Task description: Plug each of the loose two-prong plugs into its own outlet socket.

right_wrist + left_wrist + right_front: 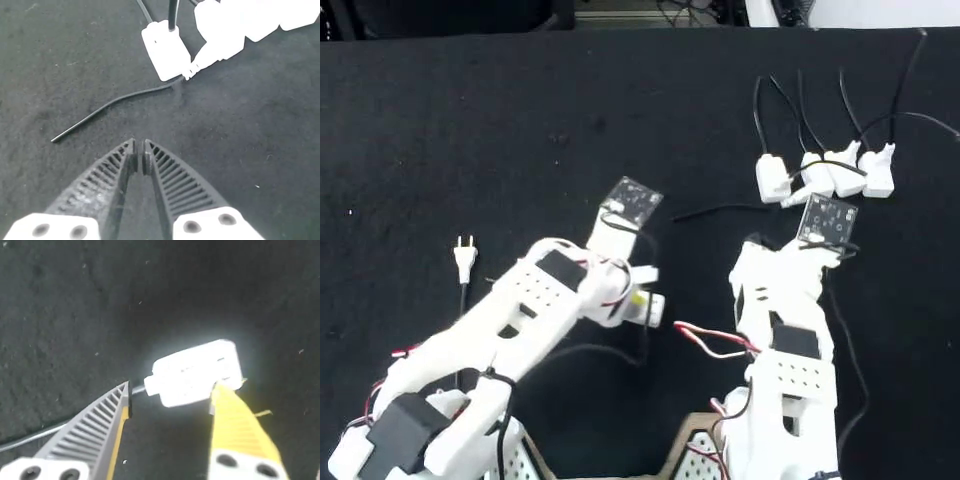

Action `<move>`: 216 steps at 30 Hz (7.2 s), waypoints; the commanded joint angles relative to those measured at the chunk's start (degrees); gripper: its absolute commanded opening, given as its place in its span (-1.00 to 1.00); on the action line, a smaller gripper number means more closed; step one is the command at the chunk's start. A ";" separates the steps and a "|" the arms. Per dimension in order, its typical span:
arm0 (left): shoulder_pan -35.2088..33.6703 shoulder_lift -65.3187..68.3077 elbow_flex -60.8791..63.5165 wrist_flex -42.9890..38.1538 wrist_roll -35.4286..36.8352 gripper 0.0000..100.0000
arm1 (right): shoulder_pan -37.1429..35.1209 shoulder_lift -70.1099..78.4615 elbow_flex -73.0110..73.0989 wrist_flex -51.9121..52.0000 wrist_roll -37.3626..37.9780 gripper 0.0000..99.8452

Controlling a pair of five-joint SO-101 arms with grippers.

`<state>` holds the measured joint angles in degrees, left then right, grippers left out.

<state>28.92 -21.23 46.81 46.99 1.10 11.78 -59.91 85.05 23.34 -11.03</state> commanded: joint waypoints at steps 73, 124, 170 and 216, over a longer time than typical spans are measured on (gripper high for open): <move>-52.53 26.55 -30.64 17.76 -41.58 -0.42 | -1.41 -1.54 -3.12 -1.41 -0.09 -0.96; -42.15 21.63 -51.21 44.31 -24.53 -0.94 | -1.49 -1.54 -3.12 -1.41 -0.09 -0.96; -16.31 2.02 -17.10 21.98 -4.40 -0.55 | -3.25 -1.54 -3.03 -0.97 0.00 -0.96; -38.90 -0.09 12.00 -13.01 0.97 -0.55 | -52.66 -1.01 4.18 -5.27 -5.01 -0.59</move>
<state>-9.67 -19.38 59.38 34.77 1.63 -40.00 -59.91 89.36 19.38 -15.43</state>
